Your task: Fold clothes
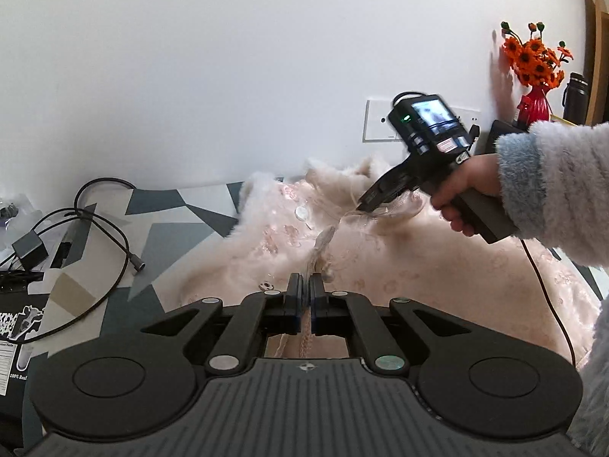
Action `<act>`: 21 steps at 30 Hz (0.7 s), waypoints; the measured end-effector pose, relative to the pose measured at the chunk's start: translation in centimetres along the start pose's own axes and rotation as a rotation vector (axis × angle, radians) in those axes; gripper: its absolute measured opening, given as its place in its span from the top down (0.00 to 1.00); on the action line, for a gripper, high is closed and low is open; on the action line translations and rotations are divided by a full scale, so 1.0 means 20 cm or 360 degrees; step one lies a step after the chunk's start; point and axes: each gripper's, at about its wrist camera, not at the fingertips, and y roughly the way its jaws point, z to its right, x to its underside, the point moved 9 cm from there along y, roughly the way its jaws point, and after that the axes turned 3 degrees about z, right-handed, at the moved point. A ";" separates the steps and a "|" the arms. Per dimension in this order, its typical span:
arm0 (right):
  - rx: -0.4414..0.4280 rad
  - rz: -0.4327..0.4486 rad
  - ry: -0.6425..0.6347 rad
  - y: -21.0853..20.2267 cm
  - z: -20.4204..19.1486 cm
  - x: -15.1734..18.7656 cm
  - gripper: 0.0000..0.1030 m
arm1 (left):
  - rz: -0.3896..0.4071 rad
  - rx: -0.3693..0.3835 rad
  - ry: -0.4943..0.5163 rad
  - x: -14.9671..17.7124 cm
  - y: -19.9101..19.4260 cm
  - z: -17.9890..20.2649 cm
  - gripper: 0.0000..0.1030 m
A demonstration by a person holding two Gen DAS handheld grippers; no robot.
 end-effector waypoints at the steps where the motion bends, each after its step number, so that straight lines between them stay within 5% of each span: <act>1: 0.0005 0.0023 0.0038 -0.02 0.02 -0.01 0.97 | 0.0001 -0.0008 0.0000 0.00 0.00 0.00 0.96; 11: -0.0121 0.0406 0.0375 -0.25 0.14 -0.31 0.97 | 0.0080 -0.0193 -0.0223 -0.05 -0.03 -0.18 0.96; 16: -0.0200 0.0429 0.0469 -0.18 0.09 -0.40 0.97 | 0.0022 -0.0298 -0.0268 0.00 0.06 -0.31 0.96; 21: -0.0261 0.0312 0.0460 0.03 -0.02 -0.41 0.97 | -0.0198 -0.0390 -0.0403 0.19 0.21 -0.46 0.94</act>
